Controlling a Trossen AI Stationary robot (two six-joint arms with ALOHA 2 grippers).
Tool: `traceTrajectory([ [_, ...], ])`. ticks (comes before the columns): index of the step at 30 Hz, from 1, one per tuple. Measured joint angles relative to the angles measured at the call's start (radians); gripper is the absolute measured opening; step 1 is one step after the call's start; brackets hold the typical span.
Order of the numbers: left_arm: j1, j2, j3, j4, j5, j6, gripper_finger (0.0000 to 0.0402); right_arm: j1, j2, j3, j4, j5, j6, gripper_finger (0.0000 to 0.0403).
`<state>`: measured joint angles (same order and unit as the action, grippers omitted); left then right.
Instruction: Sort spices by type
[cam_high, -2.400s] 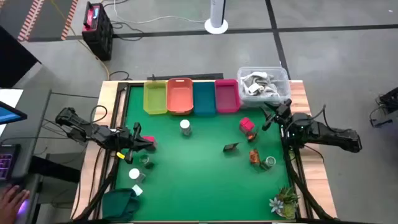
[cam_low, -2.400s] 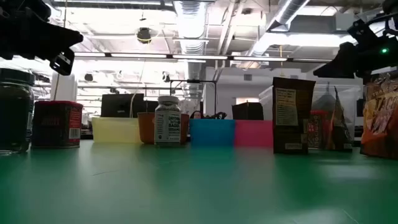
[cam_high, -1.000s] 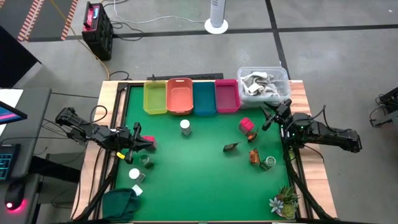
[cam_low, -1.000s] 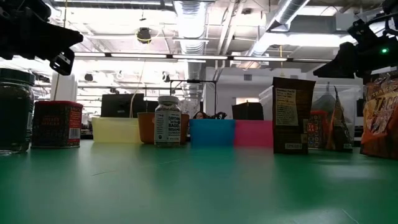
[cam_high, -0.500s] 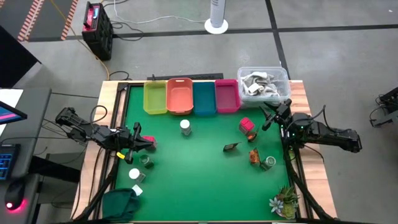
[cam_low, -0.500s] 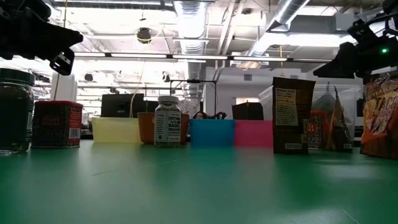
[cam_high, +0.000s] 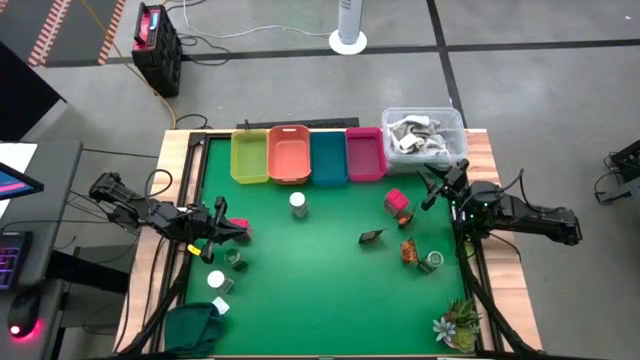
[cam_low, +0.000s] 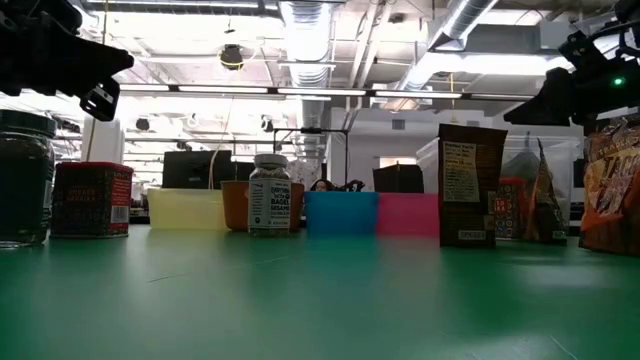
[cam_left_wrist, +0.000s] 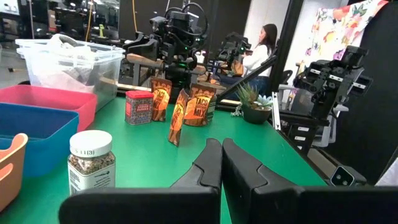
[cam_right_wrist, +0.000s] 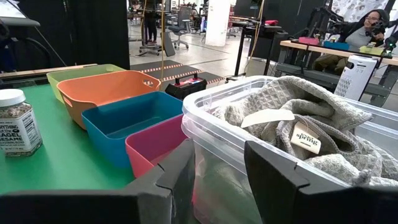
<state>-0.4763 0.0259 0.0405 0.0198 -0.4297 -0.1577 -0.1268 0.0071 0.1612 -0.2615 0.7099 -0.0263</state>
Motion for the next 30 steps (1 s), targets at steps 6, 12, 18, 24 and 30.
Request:
traceTrajectory([
  [6,0.000,0.000,0.000,0.000,0.000,-0.003,0.0000,0.000,0.000,0.000,0.000,0.000,0.000,0.0168],
  [12,0.000,0.000,-0.001,0.054,0.002,-0.046,0.0000,0.000,0.000,0.000,0.000,0.000,0.000,0.0168],
  [18,0.000,0.000,-0.001,0.103,-0.001,-0.040,0.0000,0.000,0.000,0.000,0.000,0.000,0.000,0.0168],
  [24,0.000,0.000,-0.001,0.099,-0.001,-0.033,0.0000,0.000,0.000,0.000,0.000,0.000,0.000,0.0168],
  [30,0.000,0.000,0.000,0.044,0.000,-0.059,0.0000,-0.004,0.000,0.000,0.005,0.000,-0.033,0.0168],
])
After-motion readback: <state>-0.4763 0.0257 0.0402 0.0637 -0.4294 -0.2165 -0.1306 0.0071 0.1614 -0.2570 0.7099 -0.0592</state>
